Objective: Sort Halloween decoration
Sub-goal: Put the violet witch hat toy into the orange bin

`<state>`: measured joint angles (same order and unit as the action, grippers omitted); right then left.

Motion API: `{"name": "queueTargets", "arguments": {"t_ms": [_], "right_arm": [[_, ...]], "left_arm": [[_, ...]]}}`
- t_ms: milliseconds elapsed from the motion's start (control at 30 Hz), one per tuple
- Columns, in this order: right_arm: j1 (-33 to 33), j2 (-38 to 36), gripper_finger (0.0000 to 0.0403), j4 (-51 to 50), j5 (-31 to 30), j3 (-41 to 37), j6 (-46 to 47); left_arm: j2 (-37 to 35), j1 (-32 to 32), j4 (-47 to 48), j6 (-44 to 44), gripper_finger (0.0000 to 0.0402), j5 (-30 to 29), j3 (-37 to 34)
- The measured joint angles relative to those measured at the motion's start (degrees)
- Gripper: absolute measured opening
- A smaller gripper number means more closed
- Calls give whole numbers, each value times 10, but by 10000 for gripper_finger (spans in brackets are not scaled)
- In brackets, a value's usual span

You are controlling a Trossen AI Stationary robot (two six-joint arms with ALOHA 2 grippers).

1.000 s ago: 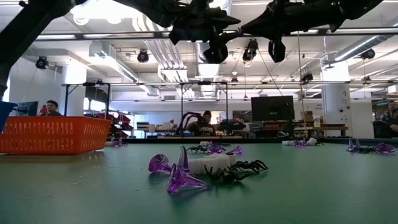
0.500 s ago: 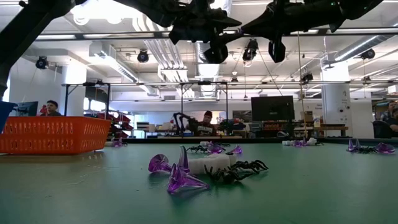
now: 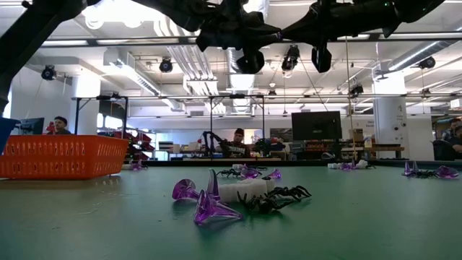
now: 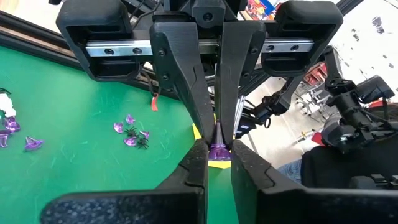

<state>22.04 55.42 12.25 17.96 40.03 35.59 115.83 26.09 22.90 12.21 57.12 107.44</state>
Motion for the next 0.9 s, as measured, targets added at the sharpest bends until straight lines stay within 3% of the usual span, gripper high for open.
{"name": "queueTargets", "arguments": {"t_ms": [333, 667, 900], "right_arm": [[0, 0, 16, 0, -3, 0, -1], [0, -4, 85, 0, -15, 0, 0], [1, -33, 102, 0, -19, 0, 0]], "left_arm": [[0, 0, -1, 0, 8, 0, 0], [0, 1, 13, -14, 8, 2, 8], [0, 1, 145, -89, 8, 5, 35]]}}
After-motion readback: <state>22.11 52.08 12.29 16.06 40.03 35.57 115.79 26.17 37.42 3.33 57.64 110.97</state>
